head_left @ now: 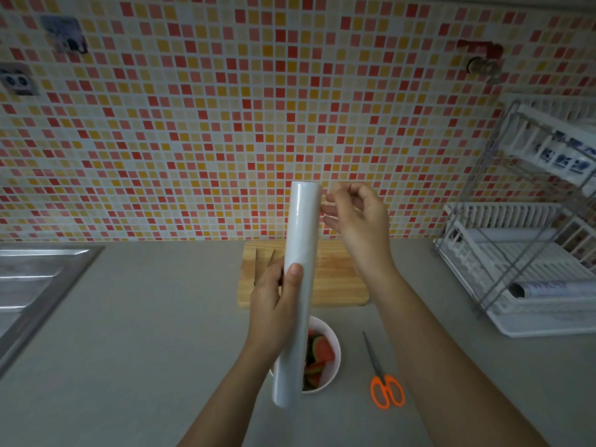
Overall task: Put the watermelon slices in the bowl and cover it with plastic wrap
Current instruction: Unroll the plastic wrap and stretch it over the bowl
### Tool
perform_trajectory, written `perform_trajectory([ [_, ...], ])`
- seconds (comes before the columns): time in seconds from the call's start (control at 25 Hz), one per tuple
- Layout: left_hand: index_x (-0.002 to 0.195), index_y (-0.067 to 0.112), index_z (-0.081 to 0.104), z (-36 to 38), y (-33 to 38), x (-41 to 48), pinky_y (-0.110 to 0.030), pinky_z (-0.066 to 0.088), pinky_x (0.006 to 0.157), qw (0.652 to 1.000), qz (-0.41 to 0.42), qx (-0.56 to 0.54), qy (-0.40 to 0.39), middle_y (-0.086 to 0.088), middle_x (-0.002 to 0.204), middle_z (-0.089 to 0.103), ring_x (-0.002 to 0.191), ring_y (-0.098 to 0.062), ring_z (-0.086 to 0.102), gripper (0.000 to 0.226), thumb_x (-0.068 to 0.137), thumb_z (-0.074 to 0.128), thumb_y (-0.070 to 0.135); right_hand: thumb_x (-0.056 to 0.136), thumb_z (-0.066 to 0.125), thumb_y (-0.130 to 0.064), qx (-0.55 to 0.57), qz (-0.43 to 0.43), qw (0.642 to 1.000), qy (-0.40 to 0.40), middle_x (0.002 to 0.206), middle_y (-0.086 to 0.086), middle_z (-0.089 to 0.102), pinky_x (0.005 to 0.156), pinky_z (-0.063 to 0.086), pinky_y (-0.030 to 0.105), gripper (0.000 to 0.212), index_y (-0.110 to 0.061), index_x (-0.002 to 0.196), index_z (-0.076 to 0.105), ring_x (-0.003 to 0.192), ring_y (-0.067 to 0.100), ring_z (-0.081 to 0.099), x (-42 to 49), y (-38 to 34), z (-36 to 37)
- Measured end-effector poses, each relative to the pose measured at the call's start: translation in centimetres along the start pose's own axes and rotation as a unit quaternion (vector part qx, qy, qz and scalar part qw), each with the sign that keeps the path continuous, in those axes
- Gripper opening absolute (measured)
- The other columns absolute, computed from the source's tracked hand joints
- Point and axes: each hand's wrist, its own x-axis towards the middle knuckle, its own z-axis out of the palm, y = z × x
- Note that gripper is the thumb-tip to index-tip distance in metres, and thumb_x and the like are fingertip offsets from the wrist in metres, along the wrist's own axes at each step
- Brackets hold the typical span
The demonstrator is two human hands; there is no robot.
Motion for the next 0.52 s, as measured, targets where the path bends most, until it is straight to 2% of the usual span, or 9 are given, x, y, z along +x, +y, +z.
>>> perform_trajectory([
  [0.08, 0.084, 0.038, 0.056, -0.02, 0.38, -0.10, -0.008, 0.045, 0.060, 1.000, 0.009, 0.000, 0.001, 0.026, 0.086, 0.061, 0.078, 0.003, 0.059, 0.026, 0.087, 0.039, 0.056, 0.076, 0.070, -0.044, -0.060, -0.037, 0.998, 0.000, 0.085, -0.008, 0.070, 0.069, 0.057, 0.028, 0.022, -0.024, 0.086, 0.066, 0.079, 0.007, 0.068, -0.10, -0.12, -0.16],
  [0.24, 0.085, 0.037, 0.054, 0.02, 0.67, -0.19, -0.005, 0.043, 0.059, 1.000, 0.009, 0.001, 0.002, 0.031, 0.083, 0.059, 0.078, 0.006, 0.058, 0.024, 0.088, 0.039, 0.056, 0.082, 0.068, -0.030, -0.094, -0.092, 0.991, 0.006, 0.084, -0.009, 0.071, 0.074, 0.055, 0.025, 0.013, -0.019, 0.088, 0.071, 0.077, 0.005, 0.067, -0.20, -0.16, -0.07],
  [0.4, 0.083, 0.039, 0.051, 0.23, 0.63, -0.16, -0.008, 0.043, 0.059, 1.000, 0.006, 0.017, 0.006, 0.030, 0.082, 0.057, 0.075, 0.003, 0.056, 0.019, 0.092, 0.038, 0.049, 0.089, 0.058, -0.030, -0.194, -0.142, 0.971, -0.002, 0.074, -0.018, 0.062, 0.065, 0.046, 0.008, 0.014, -0.019, 0.086, 0.066, 0.070, -0.001, 0.061, -0.02, -0.11, 0.45],
  [0.48, 0.082, 0.037, 0.051, 0.31, 0.62, -0.15, -0.010, 0.044, 0.059, 1.000, -0.001, 0.011, 0.010, 0.029, 0.082, 0.057, 0.073, 0.002, 0.056, 0.021, 0.094, 0.037, 0.046, 0.093, 0.052, -0.028, -0.197, -0.102, 0.975, -0.009, 0.074, -0.017, 0.059, 0.067, 0.046, 0.009, 0.012, -0.021, 0.085, 0.059, 0.071, 0.000, 0.059, 0.38, 0.13, 0.63],
  [0.52, 0.081, 0.037, 0.053, 0.32, 0.68, -0.10, -0.009, 0.044, 0.058, 1.000, -0.009, 0.003, 0.008, 0.029, 0.082, 0.058, 0.073, 0.004, 0.056, 0.023, 0.096, 0.037, 0.044, 0.094, 0.050, -0.027, -0.154, -0.053, 0.987, -0.009, 0.076, -0.013, 0.060, 0.070, 0.048, 0.013, 0.013, -0.021, 0.086, 0.057, 0.073, 0.003, 0.060, 0.62, 0.30, 0.65],
])
